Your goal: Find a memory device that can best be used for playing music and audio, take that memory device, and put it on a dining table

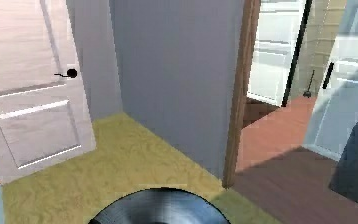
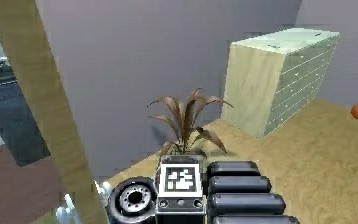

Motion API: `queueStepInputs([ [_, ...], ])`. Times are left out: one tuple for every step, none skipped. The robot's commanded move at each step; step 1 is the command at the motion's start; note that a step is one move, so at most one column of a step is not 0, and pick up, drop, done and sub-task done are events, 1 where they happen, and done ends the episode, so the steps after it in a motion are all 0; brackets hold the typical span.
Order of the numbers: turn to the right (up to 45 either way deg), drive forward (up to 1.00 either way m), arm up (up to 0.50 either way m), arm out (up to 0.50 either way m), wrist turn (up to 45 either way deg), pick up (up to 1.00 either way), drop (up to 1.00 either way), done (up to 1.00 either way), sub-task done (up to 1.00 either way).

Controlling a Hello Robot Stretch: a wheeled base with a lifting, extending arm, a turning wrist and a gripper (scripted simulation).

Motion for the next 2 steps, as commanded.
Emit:
queueStepInputs([
  [0.0, 0.35, 0.00, 0.00, 0.0, 0.00, 0.00, 0.00, 0.00],
  [30.0, 0.00, 0.00, 0.00, 0.0, 0.00, 0.00, 0.00, 0.00],
])
